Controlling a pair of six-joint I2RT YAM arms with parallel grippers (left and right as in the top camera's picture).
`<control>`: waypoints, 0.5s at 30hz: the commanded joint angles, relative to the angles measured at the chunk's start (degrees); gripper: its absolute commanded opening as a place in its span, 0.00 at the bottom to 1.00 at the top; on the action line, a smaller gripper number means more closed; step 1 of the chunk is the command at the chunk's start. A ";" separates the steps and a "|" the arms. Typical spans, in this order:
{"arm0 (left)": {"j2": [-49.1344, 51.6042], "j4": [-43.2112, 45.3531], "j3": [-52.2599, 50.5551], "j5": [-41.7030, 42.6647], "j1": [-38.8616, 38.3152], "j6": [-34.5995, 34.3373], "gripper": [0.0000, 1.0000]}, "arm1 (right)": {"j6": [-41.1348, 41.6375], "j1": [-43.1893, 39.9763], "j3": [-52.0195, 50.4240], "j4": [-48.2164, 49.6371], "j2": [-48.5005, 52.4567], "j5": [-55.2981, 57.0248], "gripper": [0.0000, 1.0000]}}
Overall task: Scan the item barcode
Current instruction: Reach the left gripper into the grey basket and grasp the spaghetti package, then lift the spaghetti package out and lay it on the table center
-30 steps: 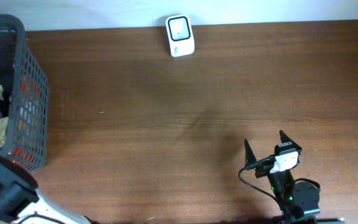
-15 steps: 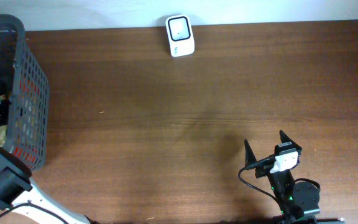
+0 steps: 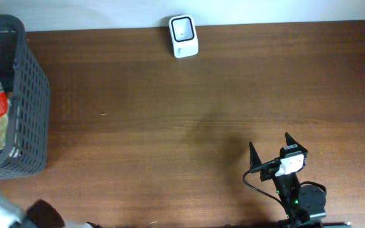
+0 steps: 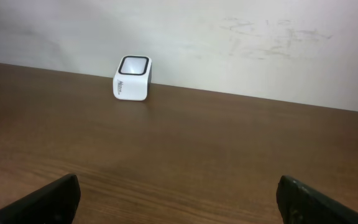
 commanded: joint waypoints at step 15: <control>-8.22 -5.46 -32.59 -7.41 -41.05 -1.31 0.00 | 0.00 -0.33 -0.31 -0.24 -0.22 -0.37 0.99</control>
